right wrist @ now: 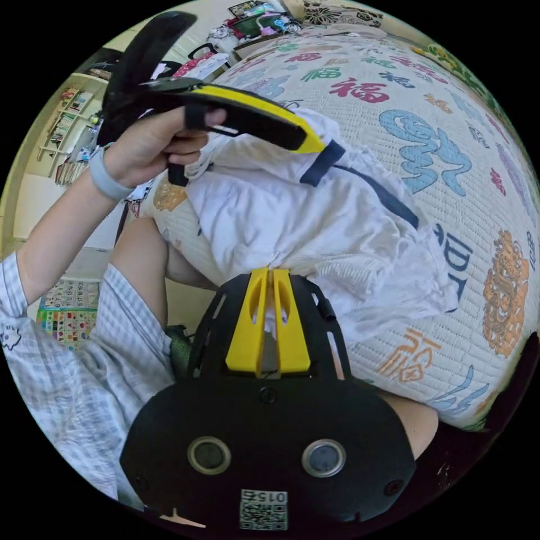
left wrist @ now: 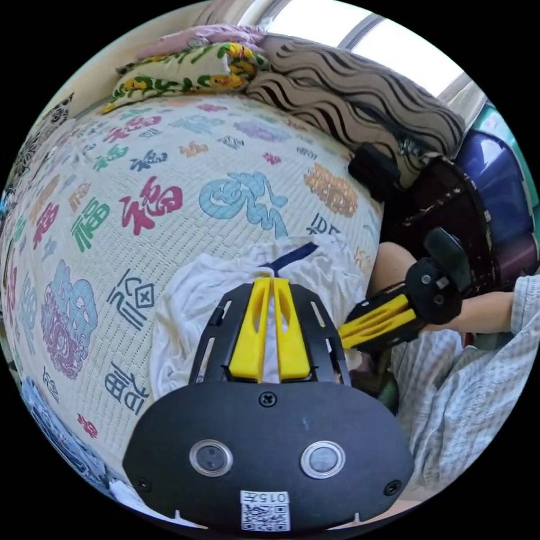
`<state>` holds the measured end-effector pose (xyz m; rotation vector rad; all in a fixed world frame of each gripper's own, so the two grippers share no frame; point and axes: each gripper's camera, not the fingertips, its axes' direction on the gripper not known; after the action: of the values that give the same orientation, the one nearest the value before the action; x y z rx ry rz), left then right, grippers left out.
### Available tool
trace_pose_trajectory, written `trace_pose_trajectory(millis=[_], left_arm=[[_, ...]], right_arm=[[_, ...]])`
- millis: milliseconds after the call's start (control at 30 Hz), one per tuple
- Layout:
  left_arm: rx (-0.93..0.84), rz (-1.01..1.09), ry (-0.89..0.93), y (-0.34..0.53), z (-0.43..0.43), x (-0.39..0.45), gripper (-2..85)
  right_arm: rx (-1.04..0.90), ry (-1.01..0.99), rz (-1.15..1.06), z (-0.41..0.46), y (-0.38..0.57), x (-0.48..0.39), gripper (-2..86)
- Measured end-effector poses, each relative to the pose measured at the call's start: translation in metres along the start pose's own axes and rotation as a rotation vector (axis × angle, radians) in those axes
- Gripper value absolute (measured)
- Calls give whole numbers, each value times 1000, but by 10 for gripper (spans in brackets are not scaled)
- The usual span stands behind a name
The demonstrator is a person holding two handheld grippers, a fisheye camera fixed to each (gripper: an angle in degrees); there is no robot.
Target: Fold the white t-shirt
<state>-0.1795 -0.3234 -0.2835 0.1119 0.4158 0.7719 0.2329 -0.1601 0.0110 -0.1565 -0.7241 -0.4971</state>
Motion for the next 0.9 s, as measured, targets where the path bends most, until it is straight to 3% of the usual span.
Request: trace_pose_trajectory(millis=[200,367,500,600,900], left_arm=[[237,-135,-10,72,-73,-10,-4],[300,-246,-23,124,-105,-20,-6],[332,-332,-14,143,-106,-24,-7],[331,-333,-20,143,-109,-19,-7],[374,-327,-11,145,-140,0,-7]], right_arm=[[167,-154,27,-45,37,12,22],[316,-31,38,-86,37,27,58],[199,125,-57,-73,18,23,85],[88,127,-89,-57,18,16,94],[104,128,7,-57,54,12,89]])
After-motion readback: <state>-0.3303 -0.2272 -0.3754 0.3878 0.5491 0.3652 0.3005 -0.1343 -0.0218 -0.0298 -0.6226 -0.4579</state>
